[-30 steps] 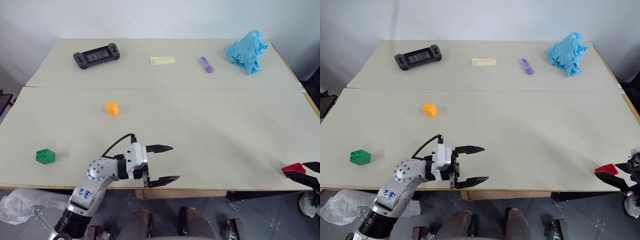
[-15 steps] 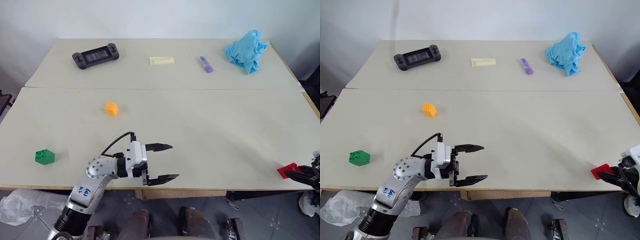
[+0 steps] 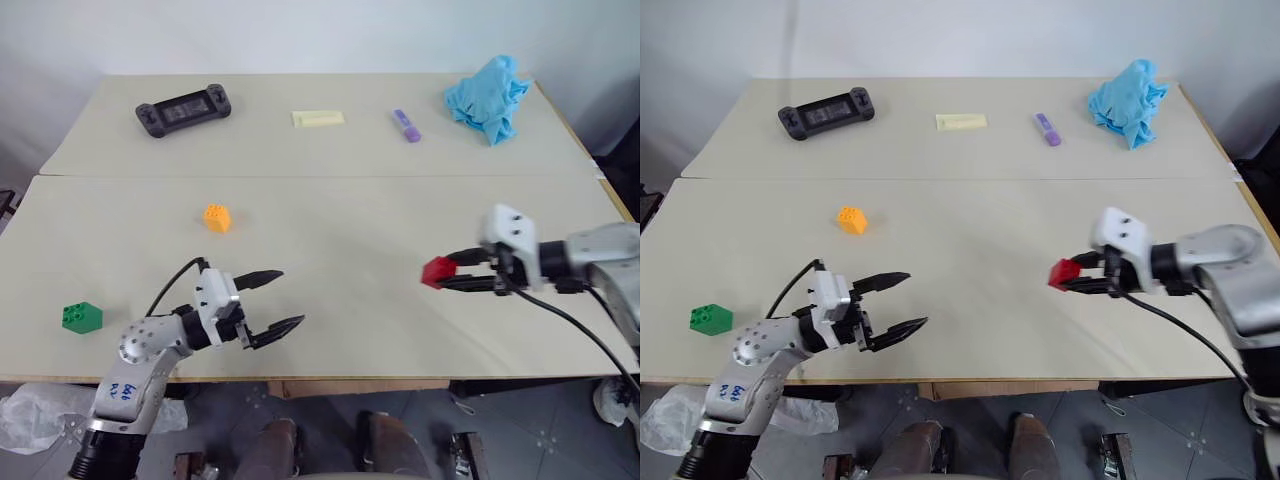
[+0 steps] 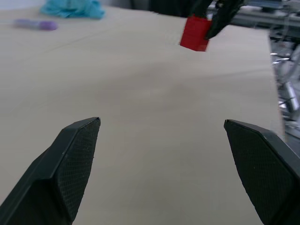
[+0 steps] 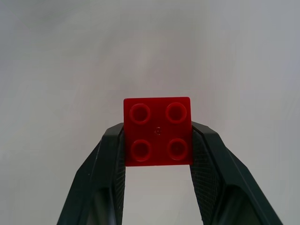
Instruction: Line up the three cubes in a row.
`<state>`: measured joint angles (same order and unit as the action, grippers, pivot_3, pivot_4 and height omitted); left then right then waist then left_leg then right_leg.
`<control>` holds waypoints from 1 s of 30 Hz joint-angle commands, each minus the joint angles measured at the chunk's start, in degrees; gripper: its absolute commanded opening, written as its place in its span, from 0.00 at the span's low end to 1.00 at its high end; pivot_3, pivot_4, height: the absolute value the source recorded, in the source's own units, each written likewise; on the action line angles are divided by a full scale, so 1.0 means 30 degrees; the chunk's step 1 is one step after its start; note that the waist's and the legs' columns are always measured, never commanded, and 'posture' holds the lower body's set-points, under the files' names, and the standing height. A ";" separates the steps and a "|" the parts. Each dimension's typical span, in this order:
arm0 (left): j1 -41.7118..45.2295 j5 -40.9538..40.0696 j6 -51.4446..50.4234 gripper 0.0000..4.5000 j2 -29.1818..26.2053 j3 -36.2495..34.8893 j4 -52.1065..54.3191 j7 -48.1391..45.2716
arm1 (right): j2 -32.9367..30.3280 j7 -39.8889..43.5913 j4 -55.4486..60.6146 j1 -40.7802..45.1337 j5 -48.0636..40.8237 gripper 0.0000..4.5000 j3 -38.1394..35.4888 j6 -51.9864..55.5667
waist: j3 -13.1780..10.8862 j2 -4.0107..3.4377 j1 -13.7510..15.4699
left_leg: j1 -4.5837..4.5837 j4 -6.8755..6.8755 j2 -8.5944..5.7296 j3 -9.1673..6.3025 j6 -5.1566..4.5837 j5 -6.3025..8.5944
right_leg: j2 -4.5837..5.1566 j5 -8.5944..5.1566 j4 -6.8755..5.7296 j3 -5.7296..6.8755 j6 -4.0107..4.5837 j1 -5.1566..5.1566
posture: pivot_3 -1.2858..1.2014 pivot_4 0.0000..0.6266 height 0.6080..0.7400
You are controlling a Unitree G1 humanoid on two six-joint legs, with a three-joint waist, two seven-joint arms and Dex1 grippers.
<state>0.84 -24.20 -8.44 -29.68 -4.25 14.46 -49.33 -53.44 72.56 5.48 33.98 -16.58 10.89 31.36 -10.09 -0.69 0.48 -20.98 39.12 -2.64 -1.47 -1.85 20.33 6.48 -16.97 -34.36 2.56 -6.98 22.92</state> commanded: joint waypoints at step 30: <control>-0.3217 0.0465 0.1747 1.00 0.0014 -0.3447 0.1710 0.2764 | 0.5489 0.0327 -0.2859 0.4444 0.4579 0.98 0.3826 -0.1458 | -0.0005 0.0022 -0.0137 | -0.0135 0.0019 -0.0064 -0.0024 0.0000 -0.0009 | 0.0020 -0.0001 -0.0205 0.0102 0.0003 0.0176 | 0.52 0.24 1.00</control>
<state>-7.84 -22.21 -4.41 -29.98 -11.42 16.42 -43.01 -36.56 75.42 -4.25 47.62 -1.16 26.86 27.51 -10.10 -0.62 0.07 -21.39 39.17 -2.83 -1.54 -1.85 20.30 6.54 -16.98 -34.98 2.86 -6.98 23.45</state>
